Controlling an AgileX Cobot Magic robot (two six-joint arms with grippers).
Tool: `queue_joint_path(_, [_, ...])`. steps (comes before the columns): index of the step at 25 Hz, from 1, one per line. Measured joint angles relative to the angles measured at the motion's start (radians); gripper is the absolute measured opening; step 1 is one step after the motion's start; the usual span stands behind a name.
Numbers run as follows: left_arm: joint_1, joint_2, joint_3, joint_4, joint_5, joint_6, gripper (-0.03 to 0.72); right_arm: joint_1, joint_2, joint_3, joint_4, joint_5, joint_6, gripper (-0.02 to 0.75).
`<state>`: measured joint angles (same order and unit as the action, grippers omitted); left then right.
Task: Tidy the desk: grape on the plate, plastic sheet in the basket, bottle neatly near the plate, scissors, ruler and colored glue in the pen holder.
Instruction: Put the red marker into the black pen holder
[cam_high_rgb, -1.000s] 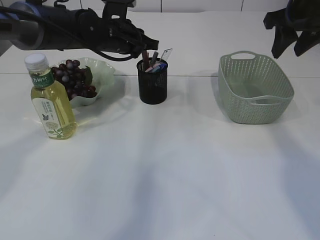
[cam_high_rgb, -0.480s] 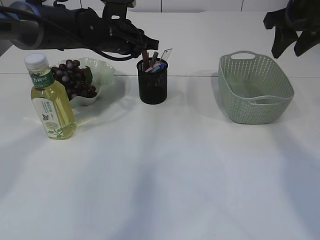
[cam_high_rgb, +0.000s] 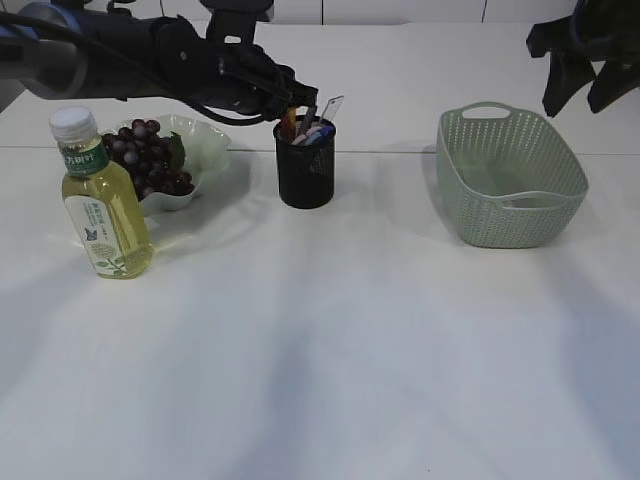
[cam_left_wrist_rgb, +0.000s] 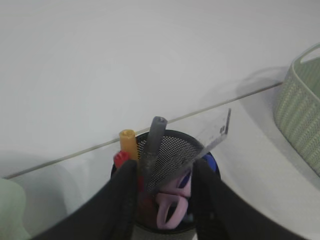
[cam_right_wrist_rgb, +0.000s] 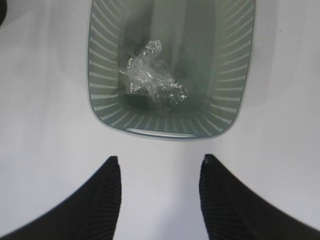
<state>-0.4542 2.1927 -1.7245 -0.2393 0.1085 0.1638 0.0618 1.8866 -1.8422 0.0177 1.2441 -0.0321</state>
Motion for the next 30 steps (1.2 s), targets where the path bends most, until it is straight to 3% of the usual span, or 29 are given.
queue_joint_path(8, [0.0, 0.0, -0.012, 0.002, 0.02, 0.0, 0.286, 0.0, 0.0, 0.0, 0.0, 0.0, 0.001, 0.405])
queue_joint_path(14, [0.004, 0.0, -0.124, 0.002, 0.155, 0.0, 0.286, 0.0, 0.0, 0.0, 0.0, 0.0, 0.004, 0.405])
queue_joint_path(25, [0.008, 0.0, -0.419, 0.075, 0.789, 0.0, 0.286, 0.0, 0.0, 0.0, 0.007, 0.0, 0.004, 0.405])
queue_joint_path(30, [0.008, 0.0, -0.583, 0.192, 1.09, -0.176, 0.286, 0.0, 0.0, 0.0, 0.038, 0.0, 0.004, 0.405])
